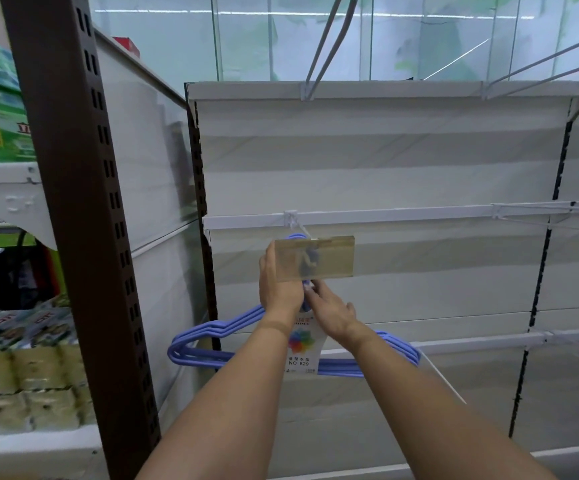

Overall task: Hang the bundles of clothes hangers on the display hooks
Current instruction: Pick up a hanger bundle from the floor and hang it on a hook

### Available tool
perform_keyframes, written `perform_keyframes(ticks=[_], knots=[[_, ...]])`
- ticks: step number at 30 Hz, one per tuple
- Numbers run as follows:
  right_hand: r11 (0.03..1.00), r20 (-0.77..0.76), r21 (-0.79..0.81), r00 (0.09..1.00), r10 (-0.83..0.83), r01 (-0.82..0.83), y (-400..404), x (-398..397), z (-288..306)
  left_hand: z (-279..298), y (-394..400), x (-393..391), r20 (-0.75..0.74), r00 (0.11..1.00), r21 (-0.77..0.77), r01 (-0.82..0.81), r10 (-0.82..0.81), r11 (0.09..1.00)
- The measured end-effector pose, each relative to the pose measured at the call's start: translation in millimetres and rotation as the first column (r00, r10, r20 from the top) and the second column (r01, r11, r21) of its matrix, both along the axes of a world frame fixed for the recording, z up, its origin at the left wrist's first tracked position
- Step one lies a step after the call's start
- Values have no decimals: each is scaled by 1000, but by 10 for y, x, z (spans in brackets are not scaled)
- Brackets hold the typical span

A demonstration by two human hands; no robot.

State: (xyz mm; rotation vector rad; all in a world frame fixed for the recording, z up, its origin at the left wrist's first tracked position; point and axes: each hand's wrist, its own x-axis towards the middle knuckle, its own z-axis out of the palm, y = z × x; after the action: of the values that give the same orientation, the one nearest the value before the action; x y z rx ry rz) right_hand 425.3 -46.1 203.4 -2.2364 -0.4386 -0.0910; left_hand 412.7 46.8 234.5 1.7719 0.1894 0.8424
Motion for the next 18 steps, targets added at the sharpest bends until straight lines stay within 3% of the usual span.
perform_keyframes(ticks=[4,6,9,15,18], knots=[[981,183,-171,981,-59,91,-30,27,-156,-27,37,83,-121,992,-18,-40,38,999],[977,195,-178,978,-80,116,-4,44,-138,-60,55,85,-221,968,117,-93,117,989],[978,167,-171,982,-90,118,23,149,-110,-172,140,63,-211,961,260,-121,178,958],[978,203,-134,971,-130,159,114,319,-153,-426,299,128,-373,908,557,56,189,828],[980,207,-94,966,-154,177,159,367,-133,-464,328,246,-368,894,659,55,257,750]])
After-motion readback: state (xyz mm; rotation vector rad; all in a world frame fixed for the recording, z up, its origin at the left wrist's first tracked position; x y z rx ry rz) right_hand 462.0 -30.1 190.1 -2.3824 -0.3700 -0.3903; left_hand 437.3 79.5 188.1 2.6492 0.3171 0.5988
